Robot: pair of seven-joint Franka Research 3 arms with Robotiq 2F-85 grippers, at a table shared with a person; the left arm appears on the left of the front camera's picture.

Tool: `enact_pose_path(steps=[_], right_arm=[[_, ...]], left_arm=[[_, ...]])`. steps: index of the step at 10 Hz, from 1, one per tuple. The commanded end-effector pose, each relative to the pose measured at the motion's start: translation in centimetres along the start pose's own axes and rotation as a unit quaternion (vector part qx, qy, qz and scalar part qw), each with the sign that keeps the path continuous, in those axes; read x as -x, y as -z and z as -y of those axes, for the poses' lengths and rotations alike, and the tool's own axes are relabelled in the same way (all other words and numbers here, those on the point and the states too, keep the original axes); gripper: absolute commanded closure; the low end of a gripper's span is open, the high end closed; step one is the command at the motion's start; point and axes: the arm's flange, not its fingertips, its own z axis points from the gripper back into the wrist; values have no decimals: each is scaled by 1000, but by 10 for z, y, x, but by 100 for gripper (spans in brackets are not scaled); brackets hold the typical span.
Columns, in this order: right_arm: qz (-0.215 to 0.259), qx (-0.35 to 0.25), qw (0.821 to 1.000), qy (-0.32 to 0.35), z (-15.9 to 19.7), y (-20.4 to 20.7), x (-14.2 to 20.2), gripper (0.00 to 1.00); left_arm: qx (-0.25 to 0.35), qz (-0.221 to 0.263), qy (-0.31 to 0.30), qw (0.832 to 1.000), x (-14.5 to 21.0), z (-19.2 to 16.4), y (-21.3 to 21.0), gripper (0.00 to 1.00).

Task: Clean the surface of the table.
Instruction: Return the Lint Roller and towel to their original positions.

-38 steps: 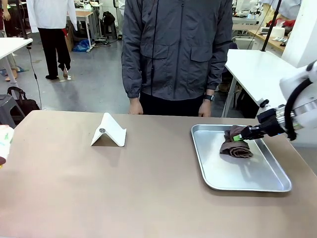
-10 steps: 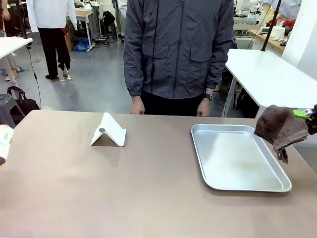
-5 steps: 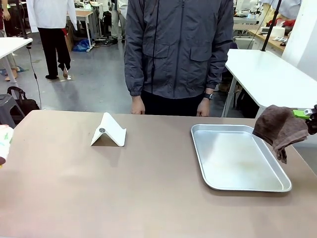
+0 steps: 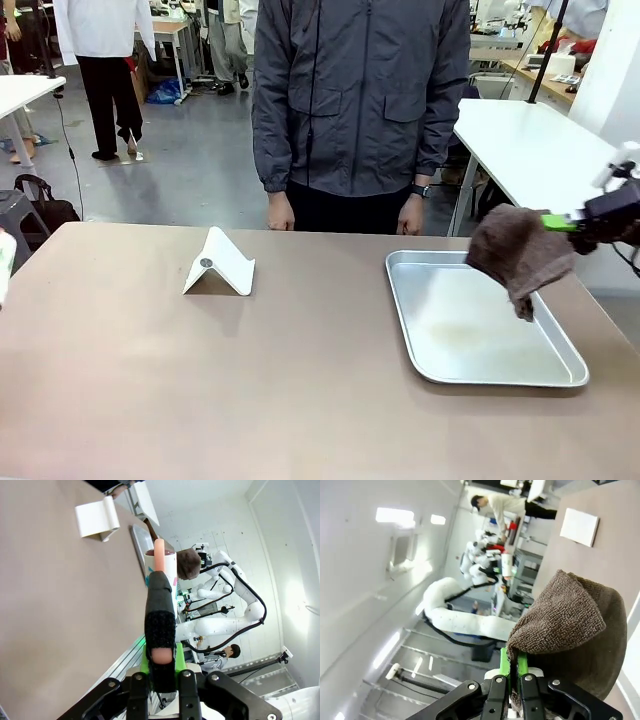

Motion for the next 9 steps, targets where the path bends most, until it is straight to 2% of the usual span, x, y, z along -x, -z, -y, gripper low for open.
enact_pose_path(steps=[1,2,3,5,6,7,8,9], right_arm=[[-2,21,1000,-23,-11,58,-10,94],[4,40,999,-31,-10,87,-14,94],[-2,34,999,-36,-7,115,-16,94],[8,39,999,-33,6,172,-19,94],[21,39,998,-41,12,191,-20,94],[15,39,998,-41,20,208,-19,94],[-4,38,998,-41,29,220,-16,94],[-19,40,999,-30,42,231,-11,94]], left_arm=[[5,23,17,1000,-22,41,40,80],[-13,42,16,999,-37,56,63,80],[-25,12,14,1000,-51,69,89,80],[-49,-81,-1,996,-80,85,157,80],[-79,-88,-16,993,-91,90,187,80],[-97,-97,-47,989,-106,93,215,80],[-126,-99,-97,982,-123,93,238,80],[-153,-99,-105,978,-140,97,262,80]])
